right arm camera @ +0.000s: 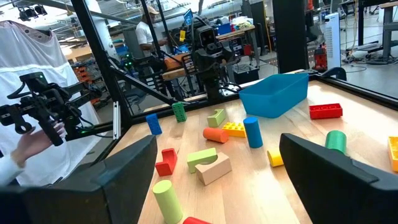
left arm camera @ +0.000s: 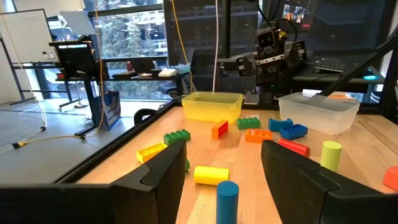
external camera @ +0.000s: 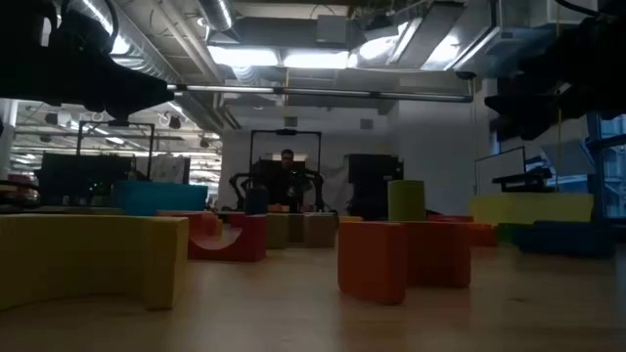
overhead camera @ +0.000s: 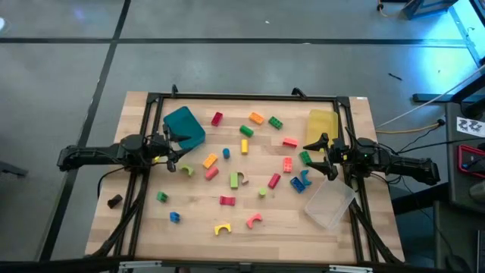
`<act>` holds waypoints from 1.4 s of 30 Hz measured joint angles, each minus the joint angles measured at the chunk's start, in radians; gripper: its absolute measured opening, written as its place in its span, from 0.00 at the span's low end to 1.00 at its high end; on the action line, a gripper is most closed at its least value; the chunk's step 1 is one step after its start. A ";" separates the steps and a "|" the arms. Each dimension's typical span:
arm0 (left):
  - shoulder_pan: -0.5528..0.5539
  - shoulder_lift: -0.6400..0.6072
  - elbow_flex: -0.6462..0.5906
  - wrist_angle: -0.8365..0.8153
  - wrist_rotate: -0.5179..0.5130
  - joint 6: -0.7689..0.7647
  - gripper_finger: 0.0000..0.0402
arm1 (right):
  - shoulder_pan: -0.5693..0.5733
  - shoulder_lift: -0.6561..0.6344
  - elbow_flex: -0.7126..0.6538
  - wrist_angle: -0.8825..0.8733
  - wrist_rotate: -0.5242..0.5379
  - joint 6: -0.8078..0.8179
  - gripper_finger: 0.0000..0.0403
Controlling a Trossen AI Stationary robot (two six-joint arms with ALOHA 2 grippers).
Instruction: Sort blocks by size
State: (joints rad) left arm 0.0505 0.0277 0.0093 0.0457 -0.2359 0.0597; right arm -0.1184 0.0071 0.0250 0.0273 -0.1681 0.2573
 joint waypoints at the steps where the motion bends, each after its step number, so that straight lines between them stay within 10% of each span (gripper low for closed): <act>1: 0.000 0.000 0.000 0.000 0.000 0.000 0.48 | 0.000 0.000 0.000 0.000 0.000 0.000 0.84; 34: 0.000 0.000 0.000 0.000 0.000 -0.161 0.48 | 0.000 0.000 0.000 0.049 0.062 0.052 0.84; 42: 0.000 0.000 0.000 0.003 -0.025 -0.113 0.48 | 0.000 0.096 0.179 -0.053 0.183 0.016 0.84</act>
State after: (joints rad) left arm 0.0505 0.0277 0.0093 0.0487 -0.2608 -0.0534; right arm -0.1181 0.1035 0.2035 -0.0254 0.0147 0.2731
